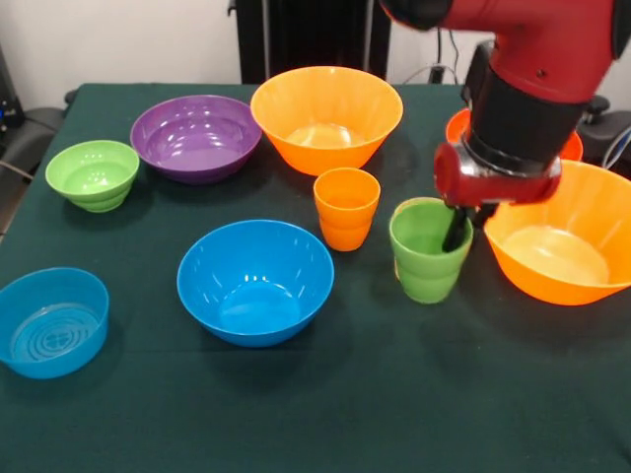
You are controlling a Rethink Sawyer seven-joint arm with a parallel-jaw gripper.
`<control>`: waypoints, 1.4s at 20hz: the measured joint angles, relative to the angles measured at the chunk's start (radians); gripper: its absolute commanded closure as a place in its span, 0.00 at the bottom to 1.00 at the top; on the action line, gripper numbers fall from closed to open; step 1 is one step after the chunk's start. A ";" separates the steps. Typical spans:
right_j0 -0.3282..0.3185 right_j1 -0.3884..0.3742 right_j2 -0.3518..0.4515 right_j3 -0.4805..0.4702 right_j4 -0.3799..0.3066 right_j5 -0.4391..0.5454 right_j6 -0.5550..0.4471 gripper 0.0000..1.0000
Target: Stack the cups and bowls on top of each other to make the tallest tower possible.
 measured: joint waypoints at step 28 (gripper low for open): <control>-0.100 0.123 -0.117 -0.065 0.018 -0.069 0.000 1.00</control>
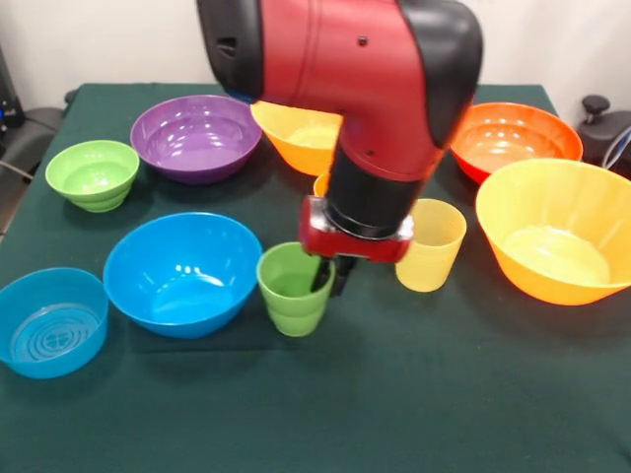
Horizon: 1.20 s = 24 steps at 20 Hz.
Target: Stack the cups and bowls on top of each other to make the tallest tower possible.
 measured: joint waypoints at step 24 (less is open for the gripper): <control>0.030 -0.050 -0.029 0.119 0.013 -0.050 0.000 1.00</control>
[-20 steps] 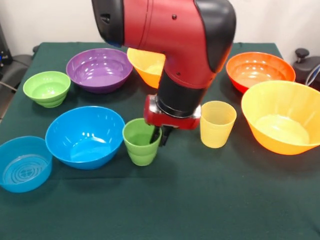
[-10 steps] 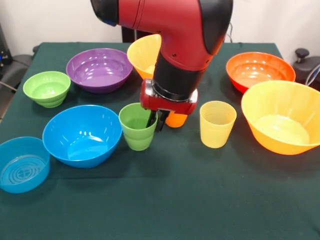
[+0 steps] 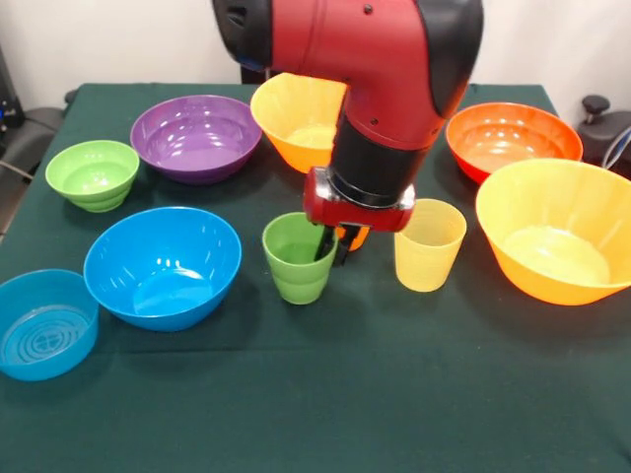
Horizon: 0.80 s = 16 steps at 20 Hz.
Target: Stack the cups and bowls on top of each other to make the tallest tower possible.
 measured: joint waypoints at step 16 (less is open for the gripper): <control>0.013 0.033 -0.003 -0.050 0.006 -0.012 0.000 1.00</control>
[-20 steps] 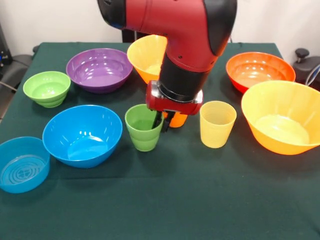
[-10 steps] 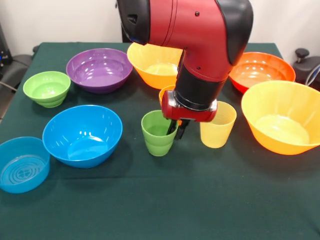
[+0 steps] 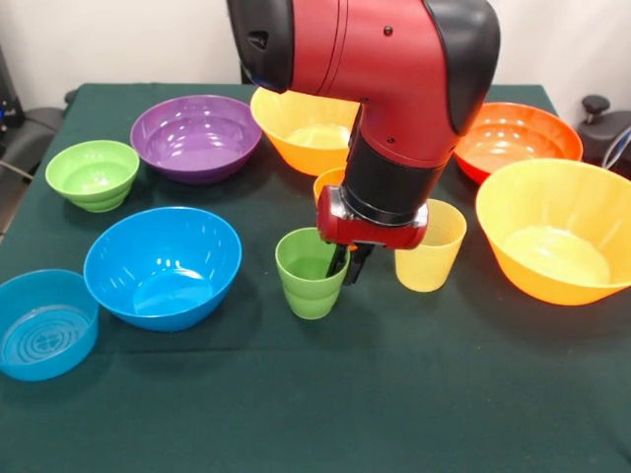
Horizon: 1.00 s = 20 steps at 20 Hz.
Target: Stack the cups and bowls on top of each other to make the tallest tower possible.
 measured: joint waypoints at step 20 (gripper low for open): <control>-0.007 0.028 -0.012 -0.059 0.005 -0.018 0.000 1.00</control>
